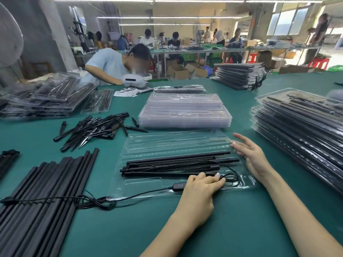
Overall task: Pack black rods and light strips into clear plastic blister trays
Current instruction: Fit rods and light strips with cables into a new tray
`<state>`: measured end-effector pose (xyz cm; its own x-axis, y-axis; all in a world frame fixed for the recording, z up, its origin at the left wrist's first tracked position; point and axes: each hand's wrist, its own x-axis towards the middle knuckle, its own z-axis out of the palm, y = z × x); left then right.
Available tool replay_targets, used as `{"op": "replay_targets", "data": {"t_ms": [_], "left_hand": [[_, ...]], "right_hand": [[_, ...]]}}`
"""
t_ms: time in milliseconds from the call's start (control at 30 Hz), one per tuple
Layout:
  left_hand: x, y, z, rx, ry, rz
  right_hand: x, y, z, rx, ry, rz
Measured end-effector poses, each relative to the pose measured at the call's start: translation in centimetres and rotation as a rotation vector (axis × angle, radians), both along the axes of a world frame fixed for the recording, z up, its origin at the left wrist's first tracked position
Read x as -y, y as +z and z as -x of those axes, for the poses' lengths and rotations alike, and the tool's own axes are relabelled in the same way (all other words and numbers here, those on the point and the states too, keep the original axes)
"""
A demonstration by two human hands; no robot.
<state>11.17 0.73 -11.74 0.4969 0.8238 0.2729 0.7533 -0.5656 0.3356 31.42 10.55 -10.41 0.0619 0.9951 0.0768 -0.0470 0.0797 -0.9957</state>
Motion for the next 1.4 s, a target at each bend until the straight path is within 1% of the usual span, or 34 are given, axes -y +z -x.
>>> {"op": "replay_targets", "data": {"t_ms": [100,367,433,567,733,833,967,1100,1333,1400], "left_hand": [[-0.1,0.0,0.0,-0.003,0.0,0.001],[-0.1,-0.1,0.1,-0.001,0.003,-0.008],[0.0,0.0,0.1,0.002,0.003,-0.011],[0.0,0.0,0.0,0.019,0.006,-0.012],[0.4,-0.1,0.2,0.033,-0.019,-0.004],[0.8,-0.1,0.2,0.027,-0.057,-0.005],[0.9,0.1,0.1,0.028,-0.07,-0.009],[1.0,0.3,0.0,0.019,-0.075,-0.011],[0.9,0.4,0.1,0.023,-0.086,0.0],[0.9,0.4,0.1,0.028,-0.088,0.001]], "right_hand": [[0.1,-0.1,0.0,0.004,-0.002,-0.019],[-0.1,-0.6,0.7,0.288,-0.136,-0.038],[-0.1,-0.5,0.7,0.252,-0.142,-0.017],[0.0,-0.3,0.4,0.104,-0.146,0.011],[-0.3,0.1,-0.2,0.014,-0.147,0.052],[-0.4,0.0,-0.8,0.048,-0.138,0.077],[-0.7,-0.7,-0.7,0.176,-0.125,0.069],[-1.0,-1.0,-0.8,0.146,-0.135,0.025],[-0.4,-0.9,-0.6,0.126,-0.154,-0.123],[-0.1,-0.3,-0.4,0.046,-0.14,-0.186]]}}
